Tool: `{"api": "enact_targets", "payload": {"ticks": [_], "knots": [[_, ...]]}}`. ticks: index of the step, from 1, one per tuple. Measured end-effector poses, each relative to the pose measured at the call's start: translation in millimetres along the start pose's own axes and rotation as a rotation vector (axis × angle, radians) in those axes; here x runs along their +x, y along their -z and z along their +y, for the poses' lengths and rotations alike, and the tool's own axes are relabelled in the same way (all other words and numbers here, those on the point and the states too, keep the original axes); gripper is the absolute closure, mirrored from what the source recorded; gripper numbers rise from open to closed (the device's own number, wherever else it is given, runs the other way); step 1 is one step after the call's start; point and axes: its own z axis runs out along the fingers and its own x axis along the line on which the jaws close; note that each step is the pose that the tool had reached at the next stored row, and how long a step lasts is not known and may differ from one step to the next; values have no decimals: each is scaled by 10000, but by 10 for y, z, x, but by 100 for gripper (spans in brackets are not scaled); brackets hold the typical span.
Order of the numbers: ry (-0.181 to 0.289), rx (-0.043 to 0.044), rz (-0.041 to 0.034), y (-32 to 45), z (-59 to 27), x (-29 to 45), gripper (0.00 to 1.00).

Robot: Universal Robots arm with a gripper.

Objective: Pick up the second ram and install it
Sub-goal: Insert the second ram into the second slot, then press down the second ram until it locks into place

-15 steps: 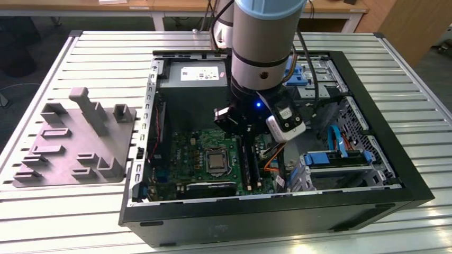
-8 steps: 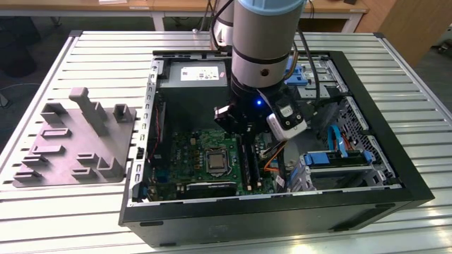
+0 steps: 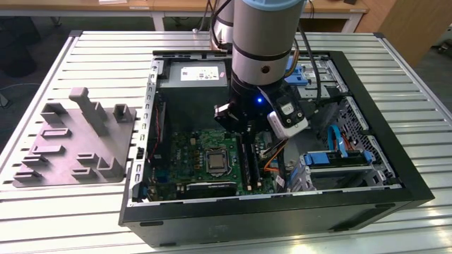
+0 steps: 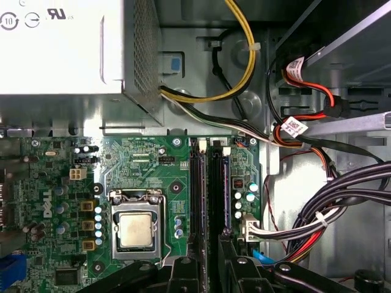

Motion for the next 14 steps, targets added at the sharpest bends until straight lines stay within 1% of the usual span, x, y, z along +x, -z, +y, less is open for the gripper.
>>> {"api": "enact_targets", "payload": {"ticks": [2, 12, 13, 14], "knots": [[1, 13, 0, 0, 0, 0, 74], [1, 19, 0, 1, 0, 0, 74], [1, 20, 0, 1, 0, 0, 75], [1, 20, 0, 0, 0, 0, 81]]}}
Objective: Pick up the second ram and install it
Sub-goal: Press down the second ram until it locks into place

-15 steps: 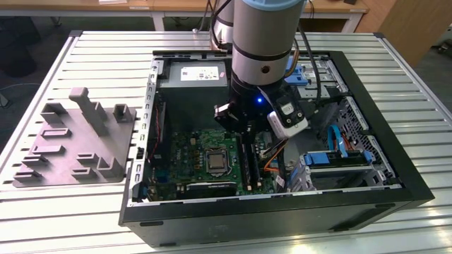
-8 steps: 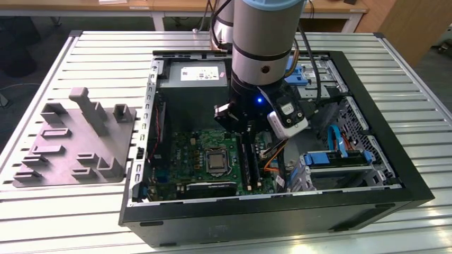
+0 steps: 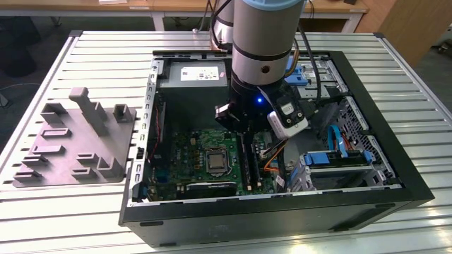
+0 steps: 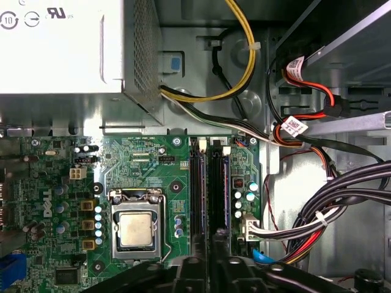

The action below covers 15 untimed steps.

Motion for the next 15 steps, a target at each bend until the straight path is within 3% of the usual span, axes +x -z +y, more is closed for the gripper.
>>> {"api": "enact_targets", "payload": {"ticks": [1, 3, 9, 15], "knots": [[0, 1, 0, 0, 0, 0, 87], [0, 2, 0, 0, 0, 0, 90], [-1, -6, 0, -1, 14, 1, 90], [-1, -35, 1, -13, 144, 3, 90]]}}
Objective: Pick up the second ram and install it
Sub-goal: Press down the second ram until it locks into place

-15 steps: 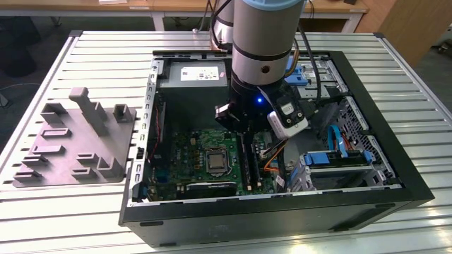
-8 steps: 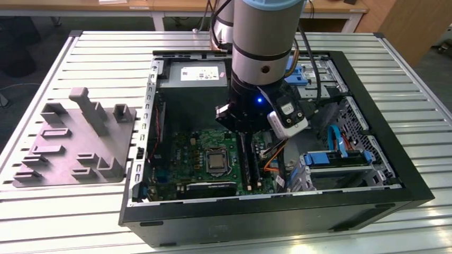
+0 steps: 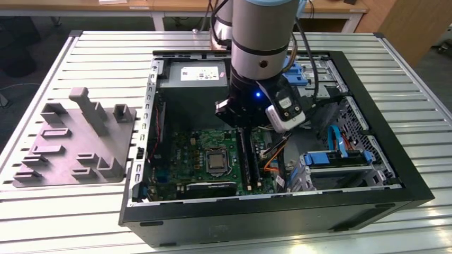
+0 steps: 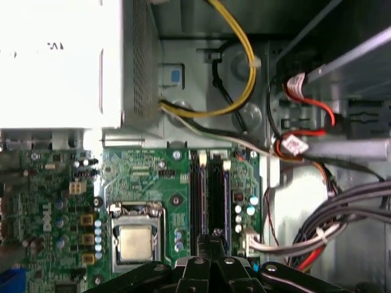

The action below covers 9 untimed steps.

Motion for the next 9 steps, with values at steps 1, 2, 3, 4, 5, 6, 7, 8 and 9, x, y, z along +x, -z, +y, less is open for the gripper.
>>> {"api": "enact_targets", "payload": {"ticks": [1, 2, 3, 4, 5, 6, 7, 8, 9], "knots": [[0, -4, 0, -4, 26, 0, 90], [0, -5, 0, -8, 55, 1, 90], [0, -5, 0, -13, 82, 2, 90], [0, -4, 1, -18, 110, 3, 90], [-1, -5, 0, -28, 135, 1, 90], [0, -5, 0, -42, 155, -3, 90], [0, -9, -1, -62, 164, -5, 90], [1, -6, 0, -79, 172, -6, 90], [0, -4, 1, -96, 179, -7, 90]]}}
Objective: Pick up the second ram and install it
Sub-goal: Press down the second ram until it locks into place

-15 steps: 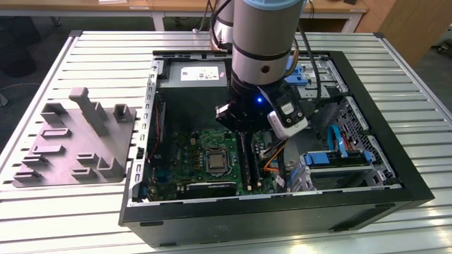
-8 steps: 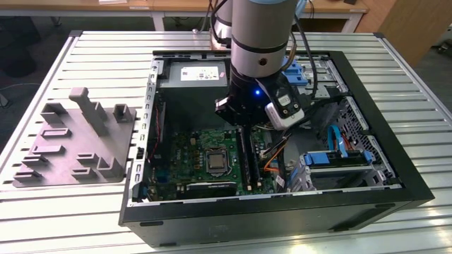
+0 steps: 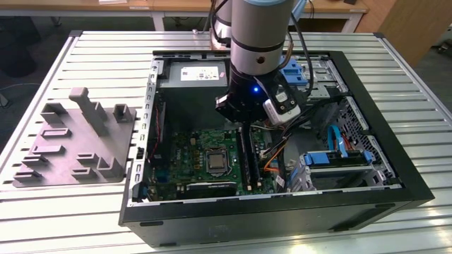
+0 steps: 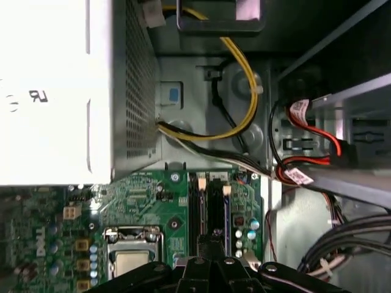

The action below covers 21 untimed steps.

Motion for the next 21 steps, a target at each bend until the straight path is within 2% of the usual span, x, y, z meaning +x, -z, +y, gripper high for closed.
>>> {"api": "enact_targets", "payload": {"ticks": [12, 16, 21], "knots": [[-1, -2, 0, -142, 133, 8, 90], [0, -2, 0, -144, 134, 8, 90], [-1, -5, 0, -186, 153, 10, 90]]}}
